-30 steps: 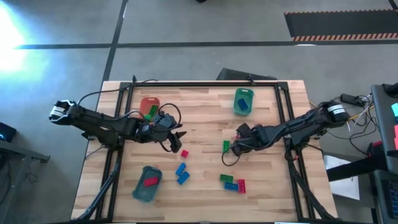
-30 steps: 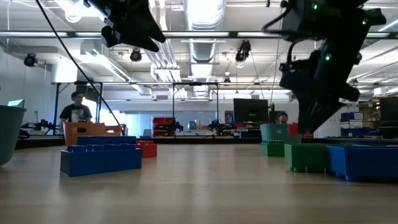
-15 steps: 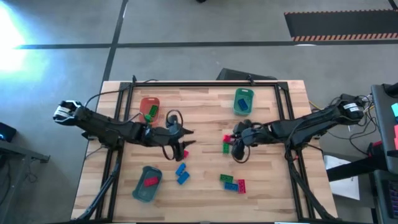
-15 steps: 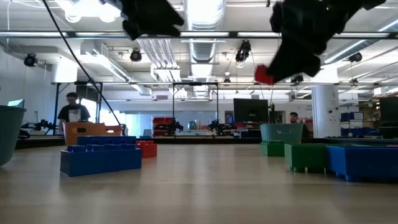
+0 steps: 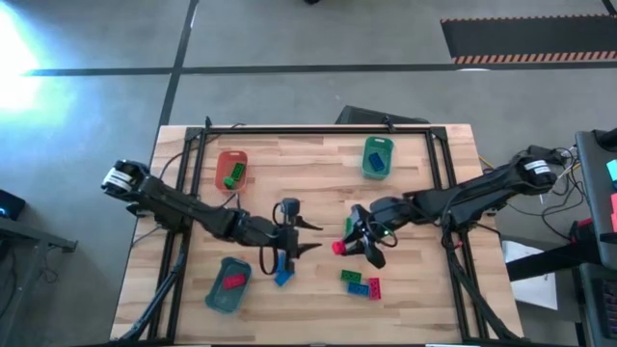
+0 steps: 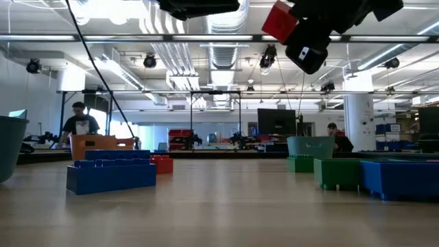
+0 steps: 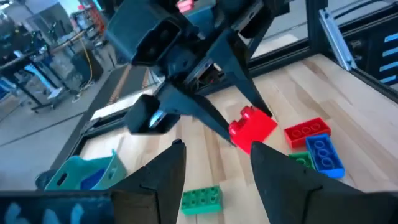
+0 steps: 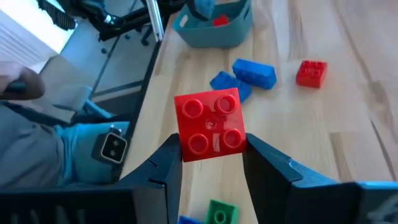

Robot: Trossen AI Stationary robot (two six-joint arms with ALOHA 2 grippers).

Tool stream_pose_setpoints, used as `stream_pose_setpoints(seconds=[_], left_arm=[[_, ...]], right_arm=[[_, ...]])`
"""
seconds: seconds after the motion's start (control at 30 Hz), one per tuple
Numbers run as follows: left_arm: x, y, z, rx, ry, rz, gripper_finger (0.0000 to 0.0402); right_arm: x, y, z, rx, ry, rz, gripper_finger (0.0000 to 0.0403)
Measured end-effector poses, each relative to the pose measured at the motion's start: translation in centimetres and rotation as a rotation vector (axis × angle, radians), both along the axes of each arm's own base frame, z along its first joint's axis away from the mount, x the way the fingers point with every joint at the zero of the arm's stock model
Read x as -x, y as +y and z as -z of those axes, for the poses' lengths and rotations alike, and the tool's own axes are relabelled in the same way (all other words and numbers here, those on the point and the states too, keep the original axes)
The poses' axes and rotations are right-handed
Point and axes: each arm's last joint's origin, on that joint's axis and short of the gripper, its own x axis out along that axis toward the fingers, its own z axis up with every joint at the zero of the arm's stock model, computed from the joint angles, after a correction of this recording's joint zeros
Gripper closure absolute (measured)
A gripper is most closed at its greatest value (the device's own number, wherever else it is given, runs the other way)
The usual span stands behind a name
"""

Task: Sort & place blocks by color
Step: Put the red game piece into the blue bin

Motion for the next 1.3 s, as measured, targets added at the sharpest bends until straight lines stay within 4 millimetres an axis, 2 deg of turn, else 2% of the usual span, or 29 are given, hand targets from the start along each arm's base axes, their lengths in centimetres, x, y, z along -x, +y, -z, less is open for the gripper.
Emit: stream_pose_setpoints(seconds=[0.27,0.5,0.83,1.3], left_arm=[[-1.1,-1.2,1.2,-0.045,-0.021,0.195,0.0237],[-2.0,-1.5,2.3,-0.104,-0.042,0.207,0.0237],[-2.3,-1.6,1.5,-0.108,-0.119,0.209,0.0237],[-2.5,-1.7,1.8,-0.105,-0.122,0.217,0.0237]], right_arm=[[-0.4,0.0,0.8,-0.026,0.037,-0.008,0.0280],[-0.8,0.1,0.4,-0.120,0.011,-0.037,0.0280],[-0.9,0.0,0.2,-0.146,0.005,-0.021,0.0280],[-1.0,-0.1,0.0,-0.159,-0.008,-0.014,0.0280]])
